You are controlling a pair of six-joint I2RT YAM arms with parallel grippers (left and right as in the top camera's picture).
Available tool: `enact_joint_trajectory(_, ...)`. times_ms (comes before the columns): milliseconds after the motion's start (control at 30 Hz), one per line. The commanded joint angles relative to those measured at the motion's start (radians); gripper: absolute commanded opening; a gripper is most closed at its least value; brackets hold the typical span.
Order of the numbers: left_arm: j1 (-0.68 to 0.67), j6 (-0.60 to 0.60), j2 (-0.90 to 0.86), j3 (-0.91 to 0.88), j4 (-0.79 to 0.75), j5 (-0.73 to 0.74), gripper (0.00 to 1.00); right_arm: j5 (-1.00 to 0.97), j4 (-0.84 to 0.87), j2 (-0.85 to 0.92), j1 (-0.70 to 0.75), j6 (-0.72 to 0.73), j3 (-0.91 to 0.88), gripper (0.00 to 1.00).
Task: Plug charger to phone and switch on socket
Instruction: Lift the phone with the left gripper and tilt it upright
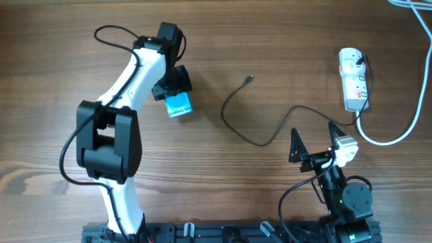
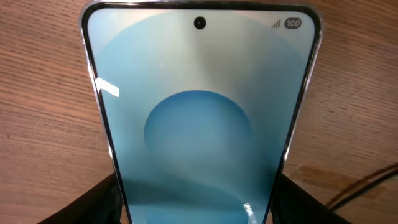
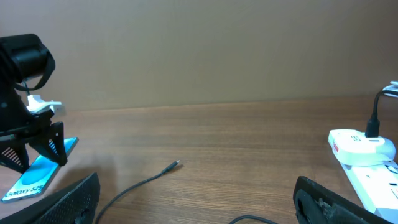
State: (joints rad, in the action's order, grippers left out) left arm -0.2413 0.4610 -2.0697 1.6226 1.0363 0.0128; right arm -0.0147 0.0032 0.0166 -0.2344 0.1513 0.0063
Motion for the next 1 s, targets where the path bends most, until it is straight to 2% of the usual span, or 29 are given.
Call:
enact_joint_trajectory(0, -0.003, 0.076, 0.043, 0.027, 0.000, 0.049, 0.57, 0.013, 0.003, -0.002, -0.002, -0.020, -0.001, 1.00)
enact_joint_trajectory(600, -0.003, 0.154, 0.043, 0.027, -0.031, 0.140, 0.53, 0.013, 0.003, -0.002, -0.002, -0.020, -0.001, 1.00)
enact_joint_trajectory(967, 0.014, 0.184, 0.043, 0.027, -0.040, 0.277, 0.51, 0.013, 0.003, -0.002, -0.002, -0.019, -0.001, 1.00)
